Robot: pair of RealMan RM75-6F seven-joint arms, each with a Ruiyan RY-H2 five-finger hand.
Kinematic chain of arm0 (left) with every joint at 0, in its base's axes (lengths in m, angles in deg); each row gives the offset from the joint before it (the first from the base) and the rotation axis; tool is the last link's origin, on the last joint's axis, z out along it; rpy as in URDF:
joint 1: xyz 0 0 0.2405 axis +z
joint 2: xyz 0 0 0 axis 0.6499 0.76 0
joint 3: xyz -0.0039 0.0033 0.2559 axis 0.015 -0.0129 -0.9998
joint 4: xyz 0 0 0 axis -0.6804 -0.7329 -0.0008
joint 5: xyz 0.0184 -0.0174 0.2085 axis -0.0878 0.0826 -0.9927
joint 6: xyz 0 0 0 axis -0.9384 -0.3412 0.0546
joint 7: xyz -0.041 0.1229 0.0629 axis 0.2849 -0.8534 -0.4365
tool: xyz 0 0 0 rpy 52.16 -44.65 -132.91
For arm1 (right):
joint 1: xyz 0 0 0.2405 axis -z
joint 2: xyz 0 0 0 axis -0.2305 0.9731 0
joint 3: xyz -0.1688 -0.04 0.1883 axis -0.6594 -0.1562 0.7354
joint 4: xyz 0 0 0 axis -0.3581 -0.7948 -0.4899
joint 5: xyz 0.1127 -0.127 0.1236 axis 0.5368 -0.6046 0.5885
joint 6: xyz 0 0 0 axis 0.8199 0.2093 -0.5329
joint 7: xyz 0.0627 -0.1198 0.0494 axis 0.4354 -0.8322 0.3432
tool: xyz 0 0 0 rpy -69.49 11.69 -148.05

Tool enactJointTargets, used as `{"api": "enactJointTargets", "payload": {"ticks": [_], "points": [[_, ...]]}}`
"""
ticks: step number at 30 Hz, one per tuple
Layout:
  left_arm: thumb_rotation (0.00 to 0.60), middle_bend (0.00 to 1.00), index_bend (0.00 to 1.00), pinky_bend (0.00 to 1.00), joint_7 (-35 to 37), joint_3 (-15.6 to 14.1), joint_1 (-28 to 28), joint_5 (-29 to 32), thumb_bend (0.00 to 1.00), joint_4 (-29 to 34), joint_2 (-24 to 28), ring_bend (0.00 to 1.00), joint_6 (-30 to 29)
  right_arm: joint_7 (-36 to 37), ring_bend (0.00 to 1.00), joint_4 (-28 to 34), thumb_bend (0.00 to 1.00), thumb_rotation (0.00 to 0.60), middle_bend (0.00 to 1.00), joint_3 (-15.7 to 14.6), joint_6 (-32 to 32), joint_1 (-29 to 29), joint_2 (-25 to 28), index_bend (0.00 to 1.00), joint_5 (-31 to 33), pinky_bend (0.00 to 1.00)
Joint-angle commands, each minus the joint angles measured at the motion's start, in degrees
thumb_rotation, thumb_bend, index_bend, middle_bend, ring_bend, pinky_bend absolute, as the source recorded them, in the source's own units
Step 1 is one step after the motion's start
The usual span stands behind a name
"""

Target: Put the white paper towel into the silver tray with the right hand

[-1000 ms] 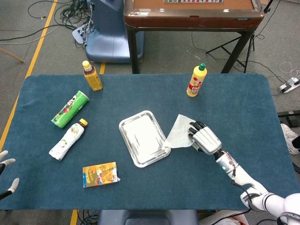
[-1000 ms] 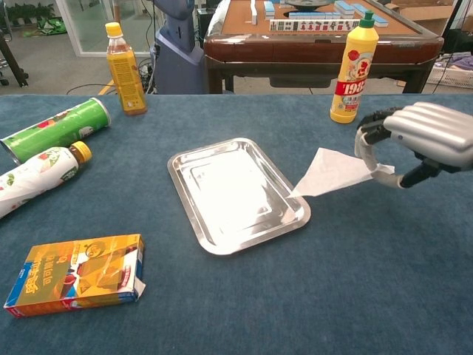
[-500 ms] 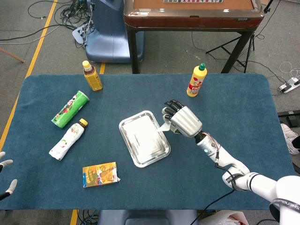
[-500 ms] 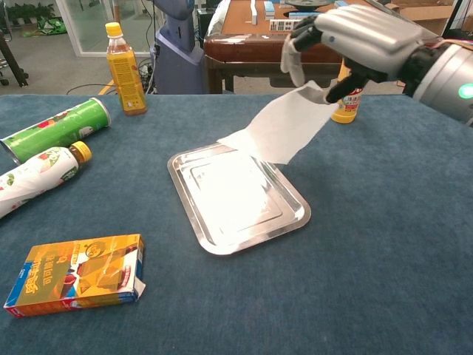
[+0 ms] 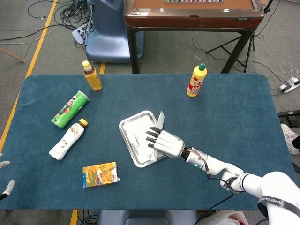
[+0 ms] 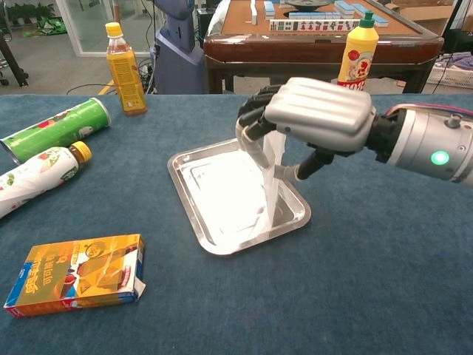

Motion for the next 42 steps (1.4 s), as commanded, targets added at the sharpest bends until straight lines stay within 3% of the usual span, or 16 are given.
{"api": "enactJointTargets", "payload": {"ticks": [1,9,15,25,42], "points": [[0.600,0.15,0.29,0.00,-0.05,0.05,-0.05,0.02,0.27,0.02,-0.01,0.15,0.05,0.81,0.24,-0.43,0.43,0.600,0.40,-2.19,2.09,0.25,0.30,0.67,-2.13,0.23],[0.600,0.15,0.29,0.00,-0.02,0.09,-0.07,0.01,0.27,-0.04,-0.07,0.15,0.20,2.63,0.25,-2.19,0.43,0.600,0.40,-5.87,6.21,2.19,2.04,0.67,-4.36,0.23],[0.600,0.15,0.30,0.00,-0.40,0.12,-0.51,-0.41,0.27,0.05,-0.48,0.15,0.65,5.64,0.25,-6.66,0.43,0.600,0.40,-4.63,5.57,1.34,1.14,0.67,-2.40,0.23],[0.600,0.15,0.29,0.00,-0.80,0.09,0.15,0.17,0.27,0.32,-0.34,0.15,0.00,12.93,0.25,-19.68,0.43,0.600,0.40,-5.04,6.40,-2.48,-4.92,0.67,-3.46,0.23],[0.600,0.15,0.29,0.00,-2.52,0.17,0.52,0.64,0.27,1.18,-0.33,0.15,-0.24,23.87,0.25,-40.39,0.40,0.600,0.40,-9.91,8.94,-3.94,-14.14,0.67,-4.28,0.23]]}}
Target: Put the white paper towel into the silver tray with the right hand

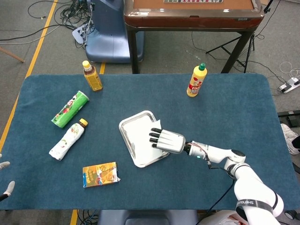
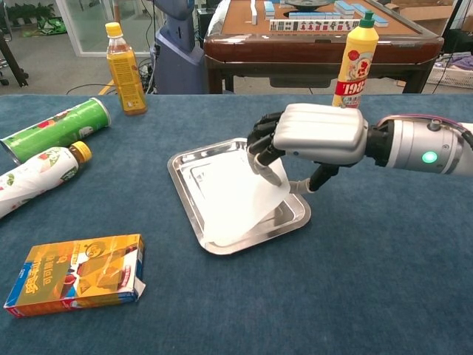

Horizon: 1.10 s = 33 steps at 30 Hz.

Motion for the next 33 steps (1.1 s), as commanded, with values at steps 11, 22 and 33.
{"api": "enactJointTargets", "payload": {"ticks": [11,22,33], "points": [[0.600,0.15,0.29,0.00,-0.90,0.08,-0.08,0.29,0.27,0.41,-0.14,0.15,0.32,3.74,0.25,-7.77,0.35,0.600,0.39,-2.67,-1.26,-0.69,-3.92,0.67,1.12,0.23],[0.600,0.15,0.29,0.00,-1.52,0.15,-0.12,0.52,0.27,0.72,-0.25,0.15,0.48,4.10,0.25,-10.81,0.33,0.600,0.39,-4.33,-3.04,-1.56,-5.09,0.67,1.72,0.23],[0.600,0.15,0.29,0.00,-1.78,0.20,-0.09,0.62,0.27,1.03,-0.11,0.15,0.47,4.14,0.24,-12.05,0.28,0.600,0.37,-5.20,-5.07,-1.97,-5.64,0.65,2.64,0.23]]}}
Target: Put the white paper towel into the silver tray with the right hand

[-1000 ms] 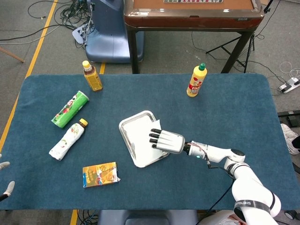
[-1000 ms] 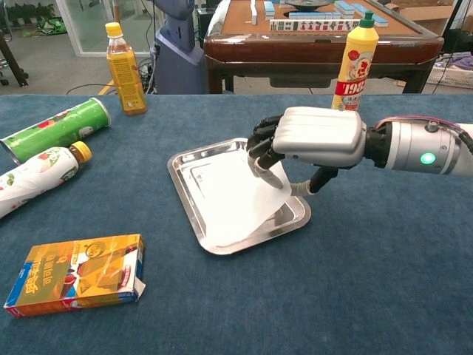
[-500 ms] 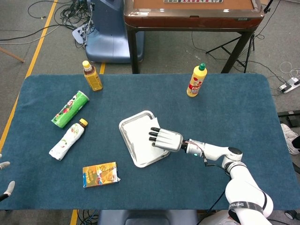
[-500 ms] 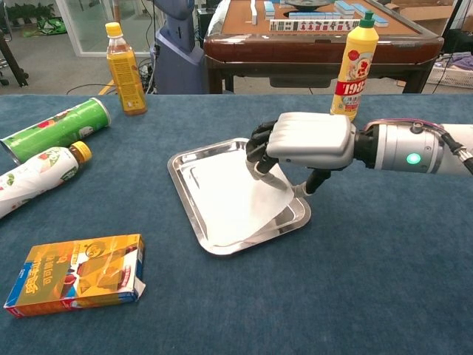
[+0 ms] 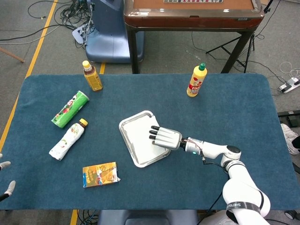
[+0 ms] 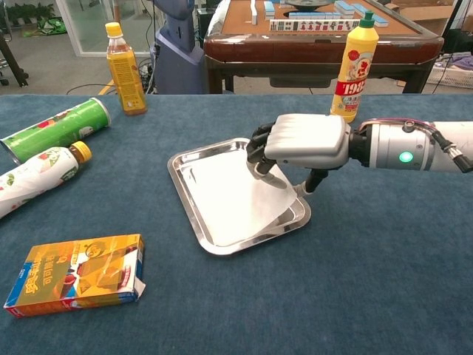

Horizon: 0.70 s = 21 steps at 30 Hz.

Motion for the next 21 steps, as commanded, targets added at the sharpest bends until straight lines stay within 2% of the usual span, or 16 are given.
{"api": "enactJointTargets", "payload": {"ticks": [1,10,21], "points": [[0.600,0.15,0.29,0.00,-0.06,-0.04,-0.04,-0.01,0.27,0.02,0.03,0.15,0.14,-0.16,0.24,-0.15,0.28,0.600,0.37,-0.03,-0.48,-0.08,-0.13,0.64,0.36,0.23],[0.600,0.15,0.29,0.00,0.13,-0.02,-0.03,-0.19,0.27,-0.12,0.06,0.15,0.01,-0.58,0.22,-0.19,0.25,0.600,0.34,0.39,-2.40,-0.15,-0.48,0.56,1.94,0.23],[0.600,0.15,0.29,0.00,0.55,-0.07,-0.02,-0.29,0.27,-0.47,-0.07,0.15,0.04,-2.10,0.15,0.36,0.09,0.600,0.27,2.16,-4.66,-0.09,-1.31,0.43,4.75,0.20]]}}
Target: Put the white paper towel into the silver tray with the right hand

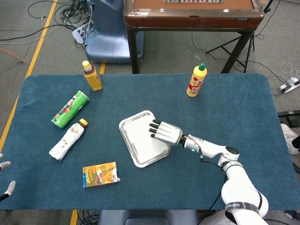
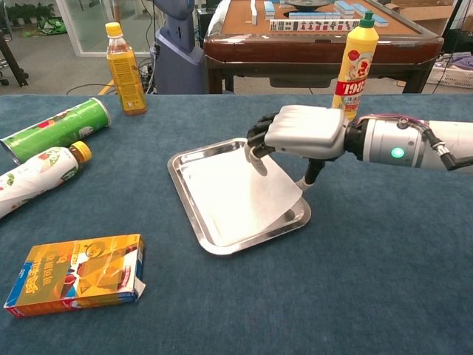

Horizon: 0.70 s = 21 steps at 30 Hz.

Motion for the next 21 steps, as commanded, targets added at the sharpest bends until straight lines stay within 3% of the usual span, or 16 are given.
{"api": "enactJointTargets", "payload": {"ticks": [1,7,21], "points": [[0.600,0.15,0.29,0.00,0.04,0.00,0.01,-0.06,0.27,-0.05,-0.01,0.15,-0.05,-0.73,0.15,0.21,0.08,0.600,0.27,0.57,-0.60,-0.13,-0.32,0.42,0.75,0.19],[0.600,0.15,0.29,0.00,0.18,0.02,0.11,-0.08,0.27,-0.11,-0.01,0.15,-0.23,-2.51,0.13,0.68,0.01,0.600,0.24,1.47,-2.34,-0.60,-1.20,0.37,2.02,0.19],[0.600,0.15,0.29,0.00,1.00,-0.01,0.31,-0.14,0.27,-0.67,-0.08,0.15,-0.41,-3.52,0.13,1.35,0.01,0.600,0.24,1.12,-2.07,0.22,-0.60,0.34,2.44,0.19]]}}
